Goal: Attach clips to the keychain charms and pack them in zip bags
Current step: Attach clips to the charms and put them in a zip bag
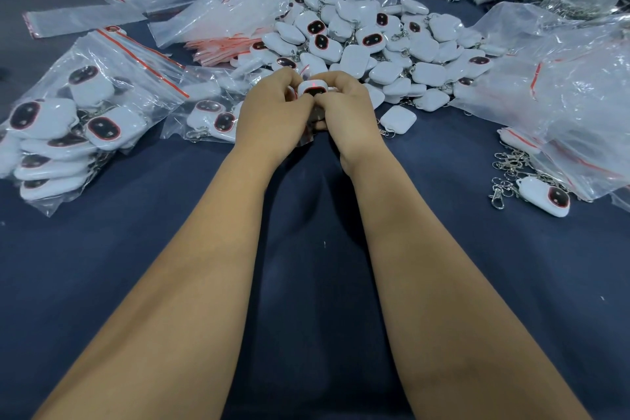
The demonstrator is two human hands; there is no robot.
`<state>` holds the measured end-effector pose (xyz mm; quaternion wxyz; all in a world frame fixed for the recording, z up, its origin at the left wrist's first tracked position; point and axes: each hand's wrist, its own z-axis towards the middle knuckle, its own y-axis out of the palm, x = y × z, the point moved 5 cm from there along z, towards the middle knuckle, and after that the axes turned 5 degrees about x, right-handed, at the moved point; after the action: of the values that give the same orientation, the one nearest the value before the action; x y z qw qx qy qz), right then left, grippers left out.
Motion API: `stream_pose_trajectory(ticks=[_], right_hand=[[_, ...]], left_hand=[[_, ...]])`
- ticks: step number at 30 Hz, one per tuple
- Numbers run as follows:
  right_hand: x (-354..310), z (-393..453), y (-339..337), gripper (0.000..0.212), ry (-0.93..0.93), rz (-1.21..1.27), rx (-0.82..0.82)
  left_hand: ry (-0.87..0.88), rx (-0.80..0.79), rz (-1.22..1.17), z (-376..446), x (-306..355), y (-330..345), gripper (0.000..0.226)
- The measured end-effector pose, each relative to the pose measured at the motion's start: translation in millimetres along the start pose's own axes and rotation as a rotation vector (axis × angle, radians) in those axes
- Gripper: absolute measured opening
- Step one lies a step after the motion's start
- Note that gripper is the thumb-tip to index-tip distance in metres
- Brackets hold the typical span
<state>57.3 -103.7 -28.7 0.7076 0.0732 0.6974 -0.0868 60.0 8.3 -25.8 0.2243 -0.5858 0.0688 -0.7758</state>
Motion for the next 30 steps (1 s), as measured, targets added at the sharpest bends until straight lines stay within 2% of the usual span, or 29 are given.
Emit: stream_pose_trajectory(ticks=[5, 10, 16, 19, 24, 27, 30], right_hand=[[-1.0, -1.2, -0.7, 0.026, -0.009, 0.014, 0.024], [-6.7, -1.4, -9.3, 0.015, -0.082, 0.064, 0.162], [-6.7, 0.4, -17.6, 0.018, -0.058, 0.295, 0.269], [-7.6, 1.4, -17.6, 0.017, -0.05, 0.412, 0.238], [-10.8, 0.0, -4.4, 0.011, 0.03, 0.743, 0.038], [-9.5, -1.5, 0.3, 0.015, 0.049, 0.712, -0.002], [-5.6, -1.4, -0.2, 0.014, 0.018, 0.468, 0.045]], left_hand=[[-0.001, 0.01, 0.029, 1.4, -0.3, 0.4, 0.007], [-0.039, 0.086, -0.021, 3.1, -2.2, -3.0, 0.016], [-0.05, 0.11, -0.002, 2.2, -2.9, -4.4, 0.046], [-0.052, 0.078, 0.066, 4.3, -4.7, -3.3, 0.047], [-0.029, 0.075, 0.035, 2.5, 0.8, -3.9, 0.022], [-0.043, 0.103, -0.035, 1.3, 2.0, -6.5, 0.025], [-0.071, 0.157, -0.103, 0.8, 2.8, -11.3, 0.026]])
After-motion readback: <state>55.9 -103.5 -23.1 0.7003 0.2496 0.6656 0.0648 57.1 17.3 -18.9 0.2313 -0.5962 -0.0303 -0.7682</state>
